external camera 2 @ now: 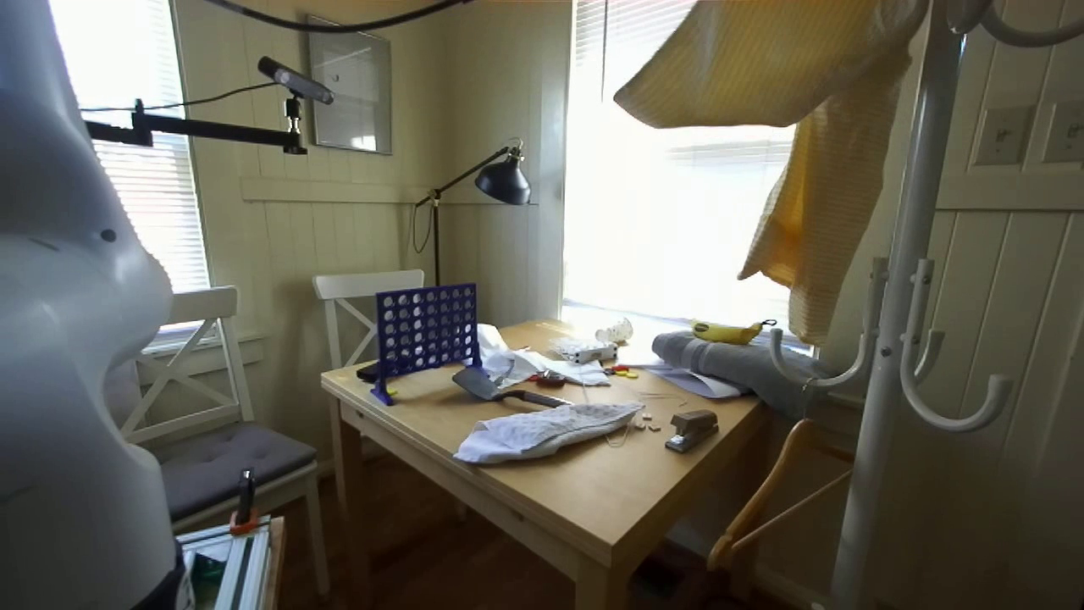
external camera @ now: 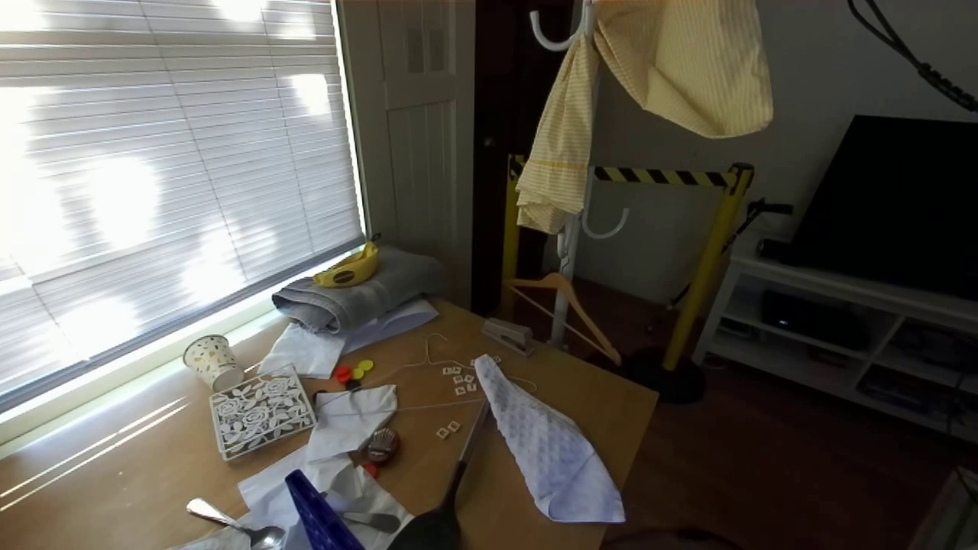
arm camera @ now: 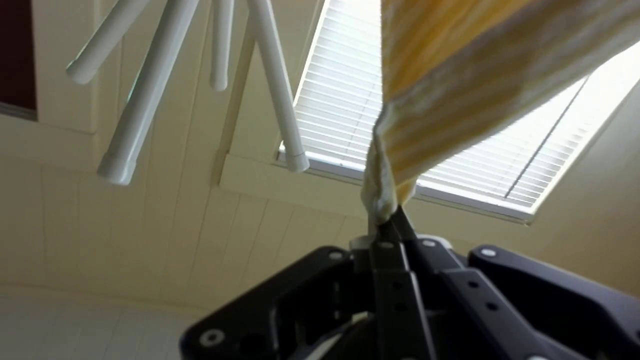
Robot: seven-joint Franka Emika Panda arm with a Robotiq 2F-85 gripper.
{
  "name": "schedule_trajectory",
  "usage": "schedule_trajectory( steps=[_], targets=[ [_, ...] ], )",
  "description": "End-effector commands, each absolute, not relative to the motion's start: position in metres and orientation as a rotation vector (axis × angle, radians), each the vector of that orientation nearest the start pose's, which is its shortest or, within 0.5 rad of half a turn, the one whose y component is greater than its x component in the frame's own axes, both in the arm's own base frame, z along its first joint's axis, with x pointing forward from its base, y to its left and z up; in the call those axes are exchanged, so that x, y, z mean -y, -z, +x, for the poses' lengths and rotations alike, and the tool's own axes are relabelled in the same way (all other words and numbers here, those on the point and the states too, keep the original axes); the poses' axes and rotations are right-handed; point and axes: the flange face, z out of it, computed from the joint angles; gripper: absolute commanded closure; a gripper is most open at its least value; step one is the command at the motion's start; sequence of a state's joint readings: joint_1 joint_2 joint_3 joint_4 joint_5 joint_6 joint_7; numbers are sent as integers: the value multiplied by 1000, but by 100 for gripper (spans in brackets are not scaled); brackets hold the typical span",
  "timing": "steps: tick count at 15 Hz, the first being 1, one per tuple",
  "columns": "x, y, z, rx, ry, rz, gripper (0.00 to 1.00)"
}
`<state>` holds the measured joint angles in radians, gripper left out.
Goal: Put the yellow towel on the table
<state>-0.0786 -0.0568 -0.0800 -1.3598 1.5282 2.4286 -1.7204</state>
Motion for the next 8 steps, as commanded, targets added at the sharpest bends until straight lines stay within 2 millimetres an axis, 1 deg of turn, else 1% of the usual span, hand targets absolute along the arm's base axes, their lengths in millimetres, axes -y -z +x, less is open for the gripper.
schedule_trajectory(
  steps=[1, 3, 8],
  targets=[
    [83, -875, 543, 839, 2323, -1726, 100],
    [80, -872, 547, 837, 2322, -1731, 99],
    [83, -871, 547, 833, 2322, -1736, 100]
  ],
)
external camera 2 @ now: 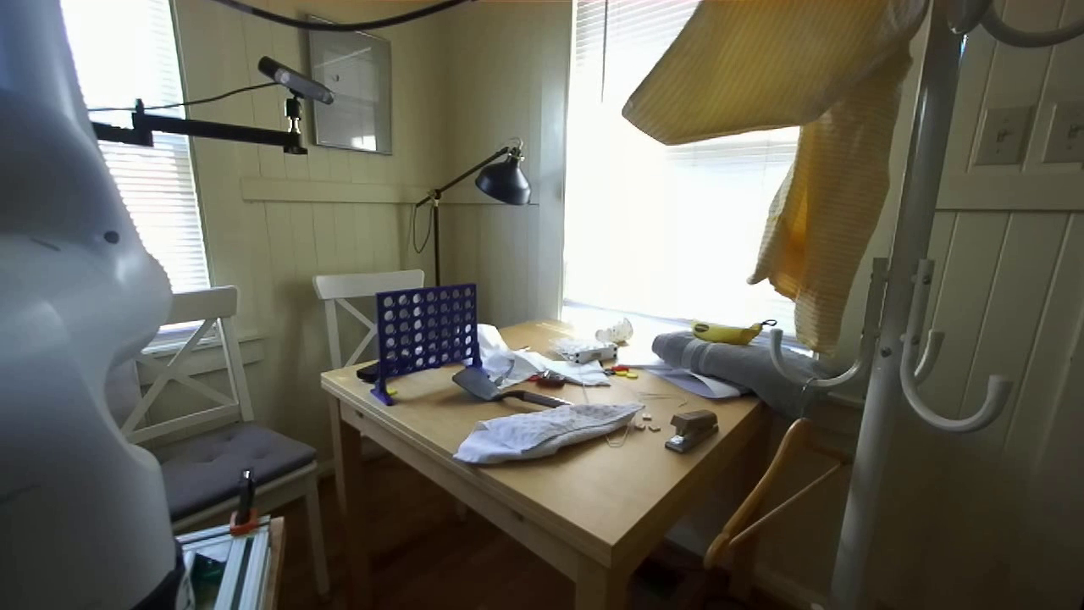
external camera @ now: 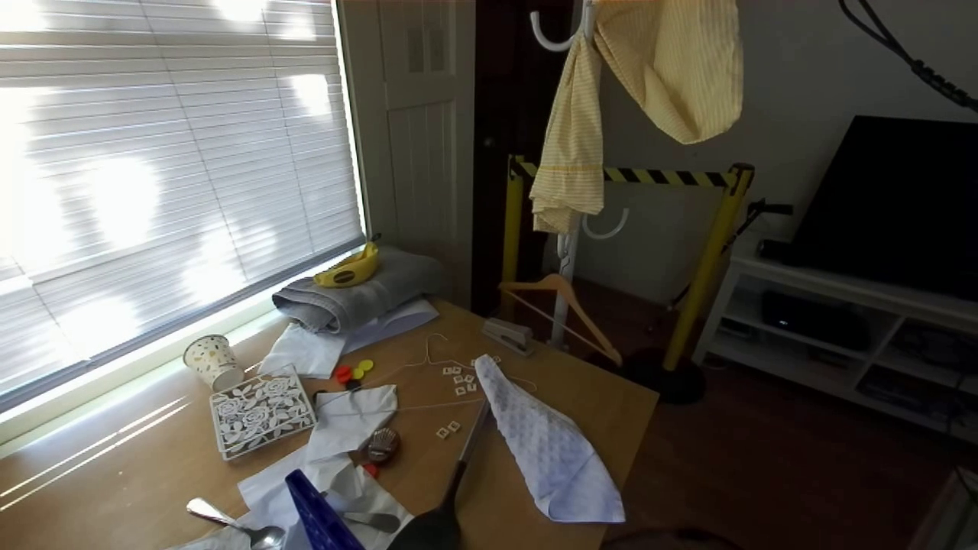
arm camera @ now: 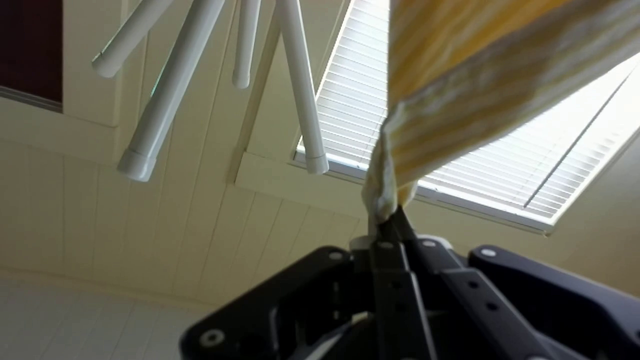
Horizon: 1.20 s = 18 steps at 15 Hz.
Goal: Put the yellow towel on the table
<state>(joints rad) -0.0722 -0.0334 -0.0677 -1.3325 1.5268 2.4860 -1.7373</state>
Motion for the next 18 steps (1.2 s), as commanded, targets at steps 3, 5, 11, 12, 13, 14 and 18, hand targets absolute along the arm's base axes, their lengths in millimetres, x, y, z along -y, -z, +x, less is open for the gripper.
schedule_trajectory(
  steps=[3, 5, 11, 12, 13, 14, 18],
  targets=[
    [39, -887, 560, 986, 2299, -1597, 100],
    [1, -898, 565, 1098, 2256, -1478, 100],
    [-94, -920, 574, 1388, 2078, -1157, 100],
    [-105, -924, 571, 1430, 2046, -1103, 100],
    [-114, -923, 571, 1463, 2010, -1045, 100],
    [-123, -922, 572, 1492, 1967, -994, 100],
    [-154, -910, 566, 1611, 1775, -804, 100]
  ],
)
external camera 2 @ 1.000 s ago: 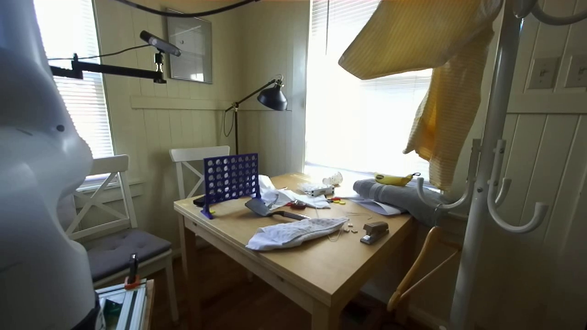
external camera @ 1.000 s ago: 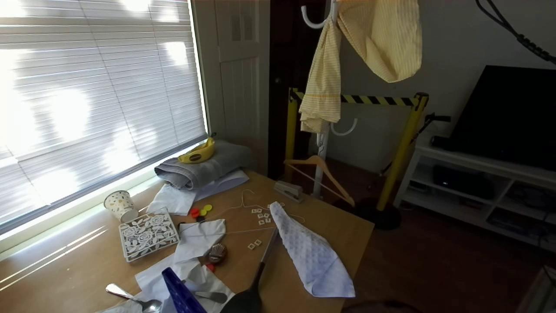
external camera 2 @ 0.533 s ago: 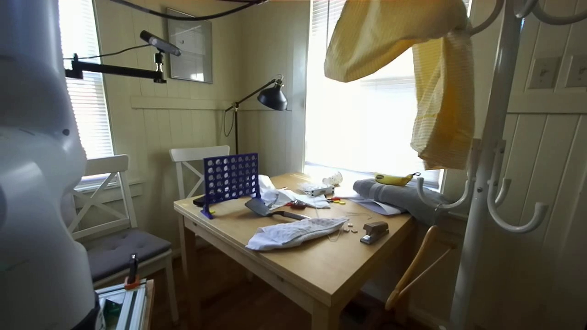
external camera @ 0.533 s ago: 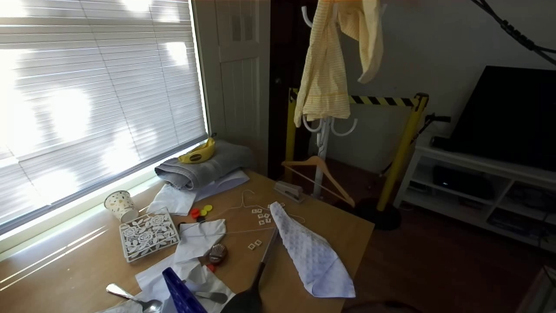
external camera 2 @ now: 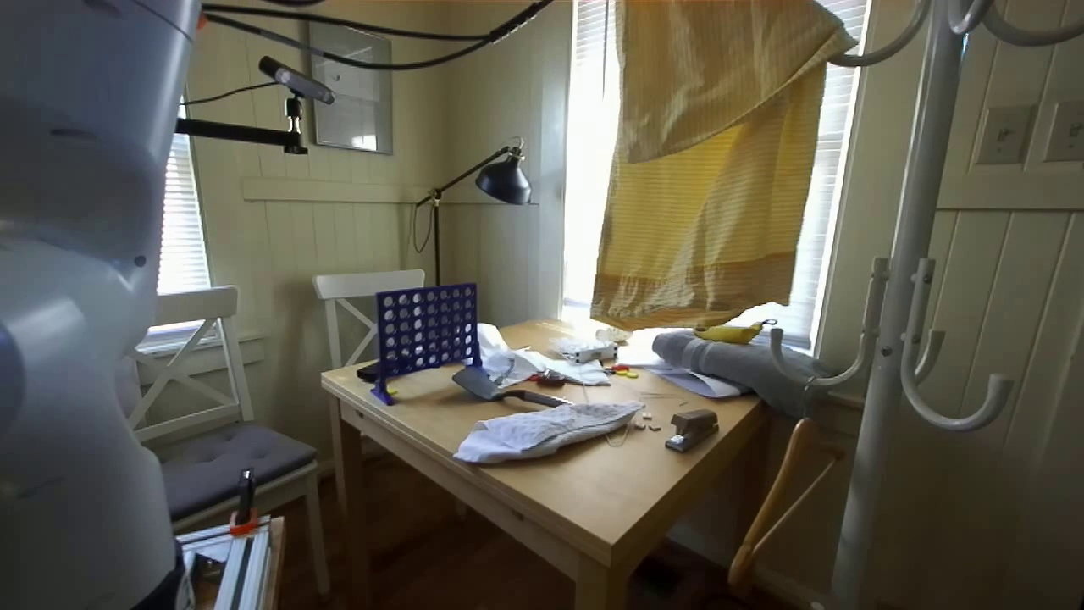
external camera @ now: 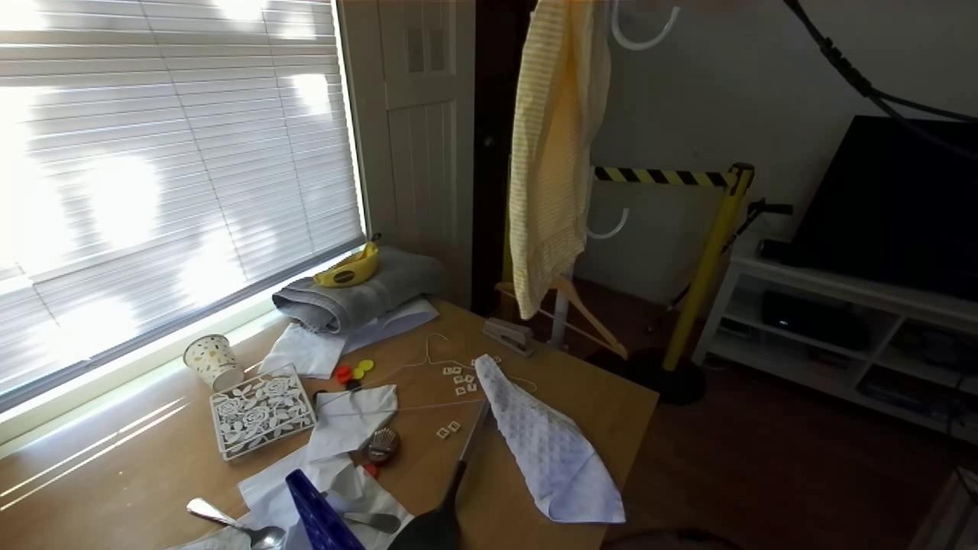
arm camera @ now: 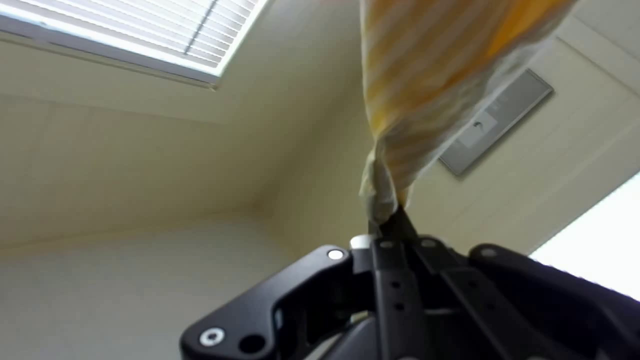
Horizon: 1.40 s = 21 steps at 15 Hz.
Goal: Put the yellow towel on the table
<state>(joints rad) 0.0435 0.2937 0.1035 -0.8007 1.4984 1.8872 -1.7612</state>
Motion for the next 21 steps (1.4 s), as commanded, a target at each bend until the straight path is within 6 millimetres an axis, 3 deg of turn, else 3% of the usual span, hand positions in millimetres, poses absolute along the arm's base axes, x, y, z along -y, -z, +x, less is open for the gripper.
schedule_trajectory(
  steps=[1, 8, 9, 16, 17, 21],
  targets=[
    [-162, -906, 563, 1630, 1725, -754, 100],
    [-203, -859, 558, 1654, 1379, -470, 100],
    [-201, -864, 557, 1689, 1437, -544, 100],
    [-207, -858, 561, 1705, 1410, -587, 100],
    [-217, -853, 561, 1736, 1380, -626, 100],
    [-293, -827, 544, 1934, 1174, -774, 100]
  ],
)
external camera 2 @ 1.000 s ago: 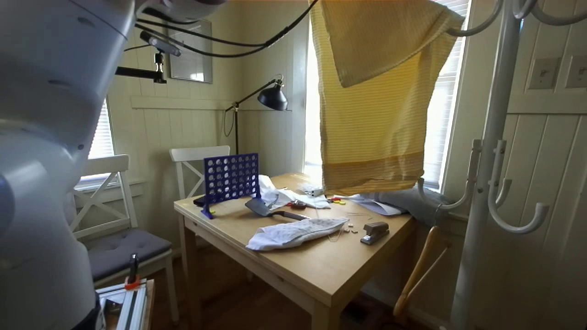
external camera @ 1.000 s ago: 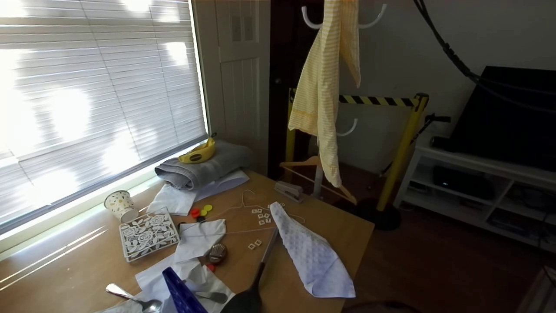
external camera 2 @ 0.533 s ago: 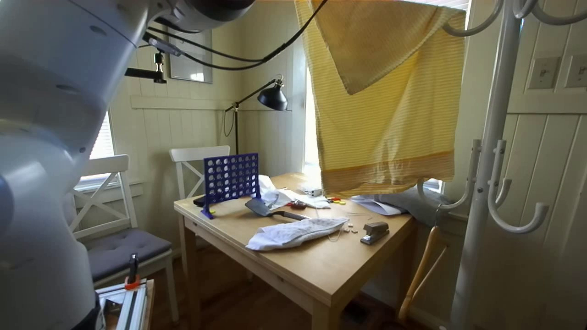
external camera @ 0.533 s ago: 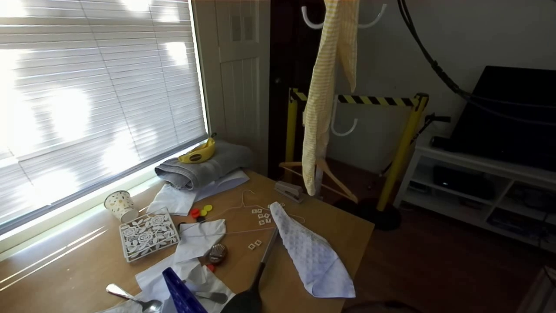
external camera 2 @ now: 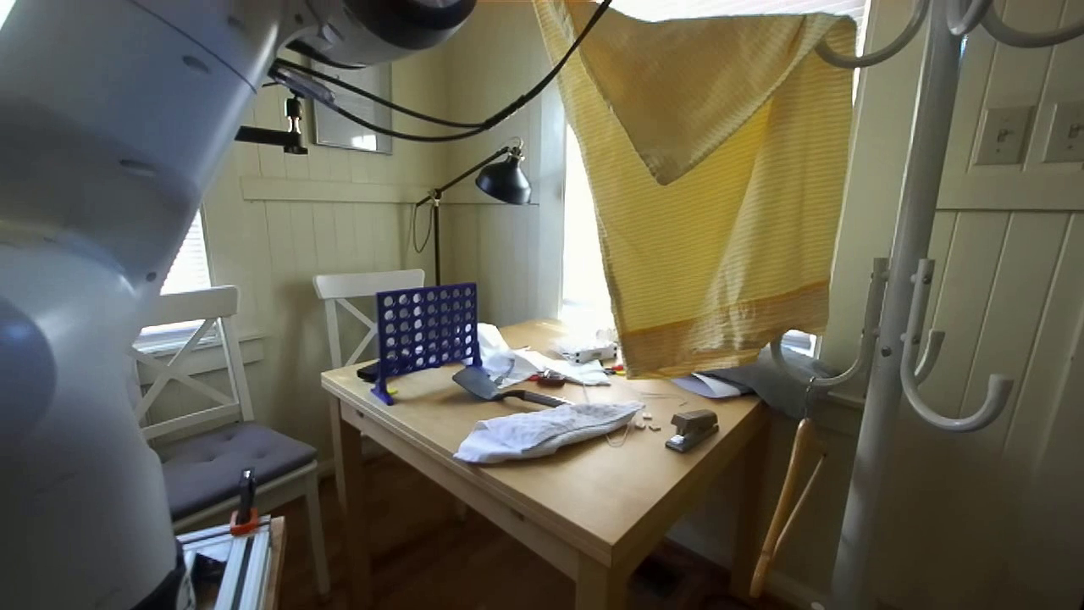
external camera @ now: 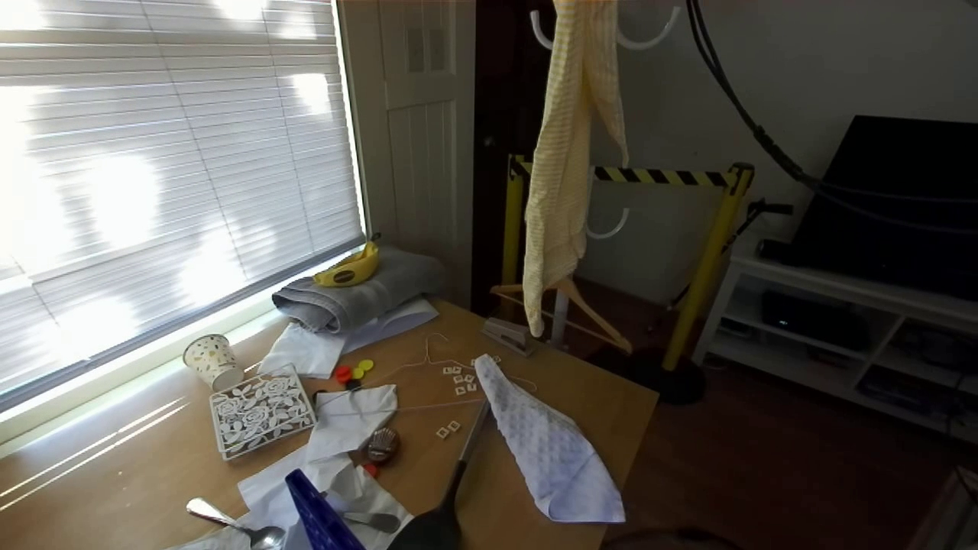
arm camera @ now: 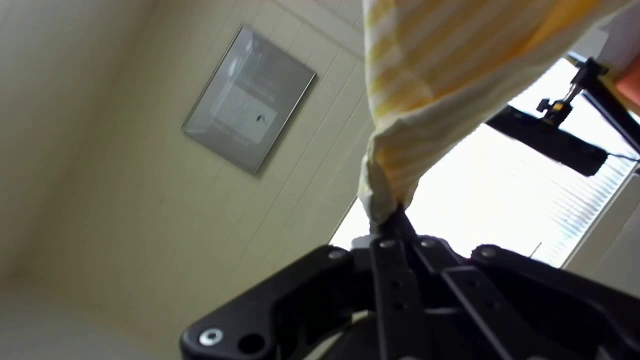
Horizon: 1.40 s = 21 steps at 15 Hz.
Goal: Put the yellow towel on the table
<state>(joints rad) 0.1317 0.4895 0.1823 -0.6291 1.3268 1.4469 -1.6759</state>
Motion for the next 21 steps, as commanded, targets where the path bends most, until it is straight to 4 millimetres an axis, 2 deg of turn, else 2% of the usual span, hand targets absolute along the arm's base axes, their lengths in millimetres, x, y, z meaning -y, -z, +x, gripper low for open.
schedule_trajectory(
  steps=[1, 2, 5, 8, 11, 15, 17, 21],
  targets=[
    [-310, -821, 536, 1979, 1115, -792, 100],
    [-330, -812, 528, 2025, 1054, -799, 100],
    [-371, -788, 505, 2143, 863, -818, 100],
    [-391, -758, 489, 2238, 644, -829, 100],
    [-391, -740, 490, 2263, 526, -856, 100],
    [-384, -731, 500, 2232, 506, -862, 100],
    [-378, -727, 512, 2171, 525, -870, 100],
    [-352, -718, 542, 2090, 518, -1070, 100]
  ],
)
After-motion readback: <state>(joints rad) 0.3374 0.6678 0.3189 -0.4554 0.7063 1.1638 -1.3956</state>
